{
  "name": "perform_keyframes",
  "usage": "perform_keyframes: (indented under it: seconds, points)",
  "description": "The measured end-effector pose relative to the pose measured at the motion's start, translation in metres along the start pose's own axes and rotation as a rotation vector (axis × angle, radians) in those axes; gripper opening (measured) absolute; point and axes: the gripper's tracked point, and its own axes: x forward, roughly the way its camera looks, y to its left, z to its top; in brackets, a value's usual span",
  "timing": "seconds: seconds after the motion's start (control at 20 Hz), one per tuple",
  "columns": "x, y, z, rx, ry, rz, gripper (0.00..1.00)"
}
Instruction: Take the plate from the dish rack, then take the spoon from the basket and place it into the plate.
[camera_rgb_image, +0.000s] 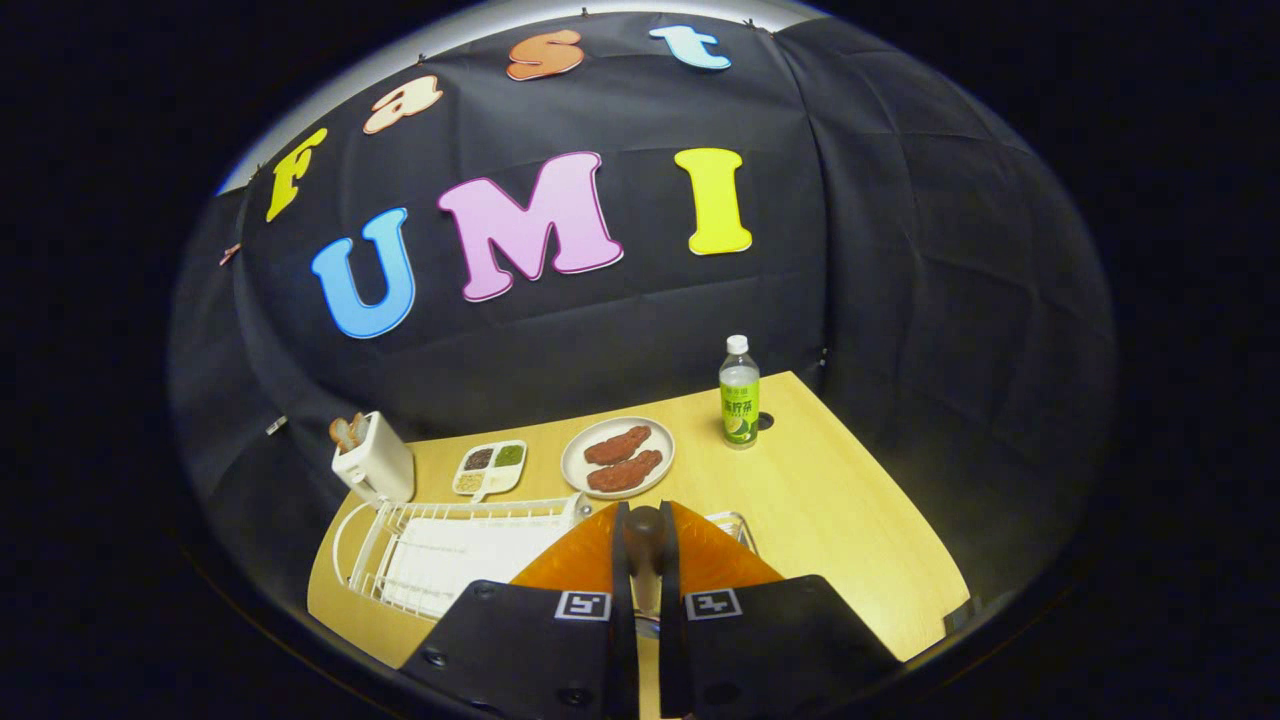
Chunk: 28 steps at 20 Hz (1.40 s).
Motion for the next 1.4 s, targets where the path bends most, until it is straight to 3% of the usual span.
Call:
perform_keyframes:
  seconds: [0.4, 0.75, 1.1, 1.4]
  points:
    - [-0.046, 0.062, -0.105, 0.122, 0.177, 0.113, 0.12]
    - [-0.045, 0.106, -0.182, 0.150, 0.317, 0.179, 0.12]
    - [-0.024, 0.124, -0.243, 0.135, 0.435, 0.164, 0.13]
    - [-0.019, 0.113, -0.245, 0.173, 0.456, 0.111, 0.16]
